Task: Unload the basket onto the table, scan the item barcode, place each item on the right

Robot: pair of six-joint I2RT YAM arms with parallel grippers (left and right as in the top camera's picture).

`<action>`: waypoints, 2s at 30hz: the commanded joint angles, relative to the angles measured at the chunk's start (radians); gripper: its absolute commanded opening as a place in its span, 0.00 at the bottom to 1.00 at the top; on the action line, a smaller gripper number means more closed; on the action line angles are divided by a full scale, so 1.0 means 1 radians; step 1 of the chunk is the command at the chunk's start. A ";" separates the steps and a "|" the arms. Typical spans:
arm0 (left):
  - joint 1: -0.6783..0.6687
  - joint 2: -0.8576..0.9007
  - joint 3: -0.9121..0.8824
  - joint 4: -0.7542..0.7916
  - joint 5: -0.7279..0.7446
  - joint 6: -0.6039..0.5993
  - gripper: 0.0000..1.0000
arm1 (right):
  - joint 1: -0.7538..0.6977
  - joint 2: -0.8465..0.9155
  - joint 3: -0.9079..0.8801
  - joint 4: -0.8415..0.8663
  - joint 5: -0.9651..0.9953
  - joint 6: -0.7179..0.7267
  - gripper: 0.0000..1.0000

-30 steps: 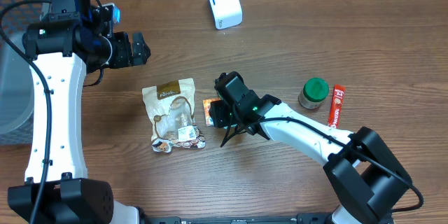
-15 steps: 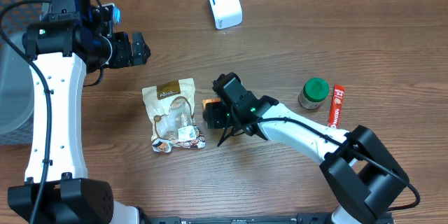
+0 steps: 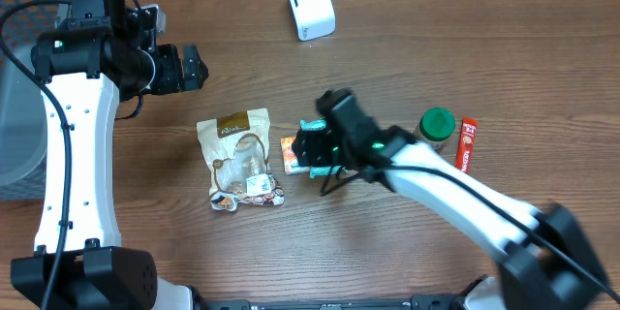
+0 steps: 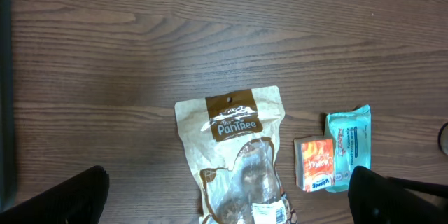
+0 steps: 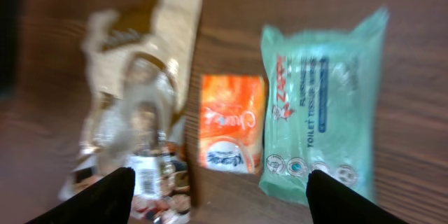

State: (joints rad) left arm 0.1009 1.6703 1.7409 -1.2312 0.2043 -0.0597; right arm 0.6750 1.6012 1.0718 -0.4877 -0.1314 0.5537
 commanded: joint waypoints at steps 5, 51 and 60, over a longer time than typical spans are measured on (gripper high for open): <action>0.003 0.005 -0.003 0.002 -0.002 0.001 1.00 | -0.043 -0.235 0.003 -0.088 0.031 0.005 1.00; 0.003 0.005 -0.003 0.002 -0.002 0.001 1.00 | -0.127 -0.115 0.001 -0.267 0.131 -0.011 1.00; 0.003 0.005 -0.003 0.002 -0.002 0.001 1.00 | -0.127 -0.084 0.001 -0.270 0.130 -0.113 0.96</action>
State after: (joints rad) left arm 0.1009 1.6703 1.7409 -1.2312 0.2043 -0.0597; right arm 0.5560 1.5196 1.0721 -0.7597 -0.0147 0.4839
